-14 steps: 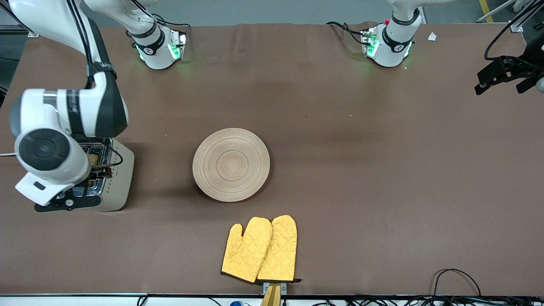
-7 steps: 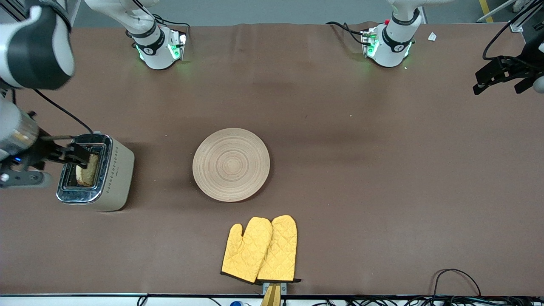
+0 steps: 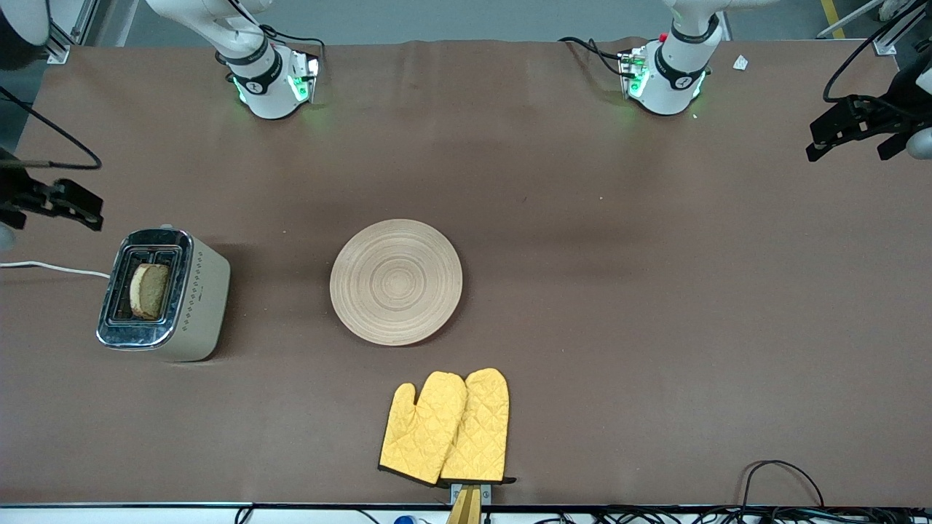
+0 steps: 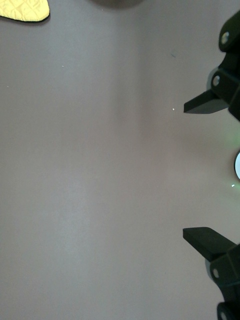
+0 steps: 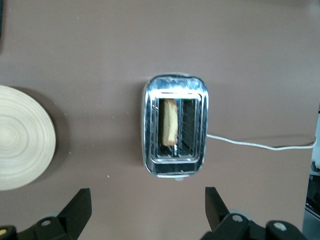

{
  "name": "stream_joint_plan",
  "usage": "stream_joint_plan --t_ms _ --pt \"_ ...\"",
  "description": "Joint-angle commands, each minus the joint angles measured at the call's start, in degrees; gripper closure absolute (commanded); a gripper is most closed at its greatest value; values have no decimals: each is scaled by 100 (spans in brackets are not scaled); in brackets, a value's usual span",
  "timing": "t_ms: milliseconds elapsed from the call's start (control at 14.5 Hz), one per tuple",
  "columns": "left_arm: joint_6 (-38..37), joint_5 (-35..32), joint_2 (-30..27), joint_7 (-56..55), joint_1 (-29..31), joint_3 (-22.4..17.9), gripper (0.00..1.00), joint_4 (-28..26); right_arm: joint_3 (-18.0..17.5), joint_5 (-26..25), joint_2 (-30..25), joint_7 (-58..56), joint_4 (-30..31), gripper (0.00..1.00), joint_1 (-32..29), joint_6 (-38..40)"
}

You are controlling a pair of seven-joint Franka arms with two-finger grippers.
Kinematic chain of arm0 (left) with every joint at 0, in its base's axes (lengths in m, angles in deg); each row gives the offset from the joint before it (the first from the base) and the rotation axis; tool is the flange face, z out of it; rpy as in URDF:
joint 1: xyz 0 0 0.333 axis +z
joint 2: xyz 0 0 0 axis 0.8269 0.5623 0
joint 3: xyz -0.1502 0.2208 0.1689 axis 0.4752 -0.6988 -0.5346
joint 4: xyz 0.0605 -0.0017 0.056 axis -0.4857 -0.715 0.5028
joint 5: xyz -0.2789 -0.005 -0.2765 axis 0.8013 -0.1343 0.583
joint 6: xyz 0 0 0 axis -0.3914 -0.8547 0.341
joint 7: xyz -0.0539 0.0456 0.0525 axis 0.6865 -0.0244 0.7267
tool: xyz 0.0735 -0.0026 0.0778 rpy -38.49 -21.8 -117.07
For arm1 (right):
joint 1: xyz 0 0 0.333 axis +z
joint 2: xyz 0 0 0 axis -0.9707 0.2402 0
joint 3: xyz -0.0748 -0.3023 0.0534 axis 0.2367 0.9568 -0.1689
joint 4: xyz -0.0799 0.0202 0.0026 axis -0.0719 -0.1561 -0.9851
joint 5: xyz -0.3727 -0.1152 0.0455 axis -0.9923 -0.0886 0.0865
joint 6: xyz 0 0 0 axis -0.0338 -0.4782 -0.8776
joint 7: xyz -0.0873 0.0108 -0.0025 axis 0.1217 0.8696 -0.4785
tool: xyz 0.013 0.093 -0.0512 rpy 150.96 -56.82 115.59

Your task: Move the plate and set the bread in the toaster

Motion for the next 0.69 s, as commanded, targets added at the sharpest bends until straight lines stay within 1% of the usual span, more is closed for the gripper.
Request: stream_joint_plan --t_ms 0,138,207,276,346,622 --pt "-65 -31 -42 63 11 29 0 20 -55 160 -998 -204 1168 0 -277 -356" --pt "-74 -31 -42 63 11 29 0 12 -47 344 -1035 -421 1178 0 -488 -374" --pt "-74 -31 -51 63 11 29 0 20 -73 510 -1035 -650 1178 0 -759 -418" --pt "-65 -31 -42 63 11 29 0 20 -151 660 -1027 -687 1178 0 -1005 -436" --pt "-74 -31 -42 63 11 29 0 20 -239 679 -1027 -687 1178 0 -1112 -445" --pt "-74 -31 -60 81 20 20 0 20 -258 679 -1027 -687 1187 0 -1131 -454"
